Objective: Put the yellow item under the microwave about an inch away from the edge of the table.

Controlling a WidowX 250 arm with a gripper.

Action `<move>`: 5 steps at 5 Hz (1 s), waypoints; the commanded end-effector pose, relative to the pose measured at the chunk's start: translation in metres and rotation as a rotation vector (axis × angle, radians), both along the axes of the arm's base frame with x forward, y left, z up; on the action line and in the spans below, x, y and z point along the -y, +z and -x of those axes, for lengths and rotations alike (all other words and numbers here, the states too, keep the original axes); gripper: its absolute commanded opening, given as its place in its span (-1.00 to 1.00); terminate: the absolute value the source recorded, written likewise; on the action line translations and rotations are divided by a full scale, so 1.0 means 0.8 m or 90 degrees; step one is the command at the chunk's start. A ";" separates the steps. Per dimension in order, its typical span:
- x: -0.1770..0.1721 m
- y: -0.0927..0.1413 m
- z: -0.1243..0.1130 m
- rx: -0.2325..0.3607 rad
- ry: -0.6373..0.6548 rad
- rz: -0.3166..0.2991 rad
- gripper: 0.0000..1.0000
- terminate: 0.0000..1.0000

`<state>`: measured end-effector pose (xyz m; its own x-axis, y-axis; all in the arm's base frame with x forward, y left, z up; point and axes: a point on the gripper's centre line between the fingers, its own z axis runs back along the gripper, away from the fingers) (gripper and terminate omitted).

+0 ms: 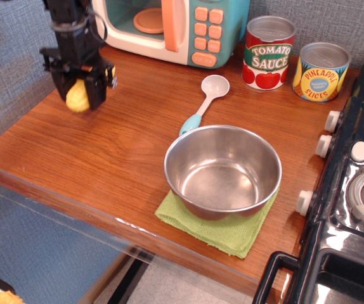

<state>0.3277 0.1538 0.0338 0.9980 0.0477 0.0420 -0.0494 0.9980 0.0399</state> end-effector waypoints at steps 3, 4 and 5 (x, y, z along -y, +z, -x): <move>0.005 0.015 0.006 -0.022 -0.027 -0.020 1.00 -1.00; 0.022 0.071 0.010 0.045 -0.029 -0.039 1.00 -1.00; 0.039 0.097 0.015 0.070 -0.037 -0.039 1.00 -1.00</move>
